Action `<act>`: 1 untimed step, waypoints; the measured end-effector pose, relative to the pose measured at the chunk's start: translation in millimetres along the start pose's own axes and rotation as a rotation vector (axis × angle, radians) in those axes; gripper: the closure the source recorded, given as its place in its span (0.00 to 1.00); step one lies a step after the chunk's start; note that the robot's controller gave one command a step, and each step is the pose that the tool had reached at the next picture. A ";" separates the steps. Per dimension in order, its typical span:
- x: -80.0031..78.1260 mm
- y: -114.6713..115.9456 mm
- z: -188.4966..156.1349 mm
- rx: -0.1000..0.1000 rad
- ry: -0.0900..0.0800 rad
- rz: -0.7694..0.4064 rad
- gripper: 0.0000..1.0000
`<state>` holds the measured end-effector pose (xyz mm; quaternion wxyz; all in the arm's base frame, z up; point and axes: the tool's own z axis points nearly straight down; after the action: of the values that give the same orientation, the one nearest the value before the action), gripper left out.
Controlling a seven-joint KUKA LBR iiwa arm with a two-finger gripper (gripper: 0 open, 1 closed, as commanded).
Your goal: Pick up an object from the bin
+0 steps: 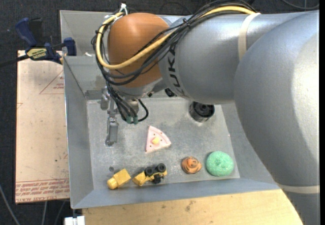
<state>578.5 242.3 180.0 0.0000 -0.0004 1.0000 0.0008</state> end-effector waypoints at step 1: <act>19.5 -12.5 7.9 -0.003 -0.008 -0.111 0.00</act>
Offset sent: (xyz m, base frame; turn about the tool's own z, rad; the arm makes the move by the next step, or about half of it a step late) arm -0.0658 -0.0450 -0.0869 -0.2003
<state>559.0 229.9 172.0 0.0040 -0.0560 0.9984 0.0021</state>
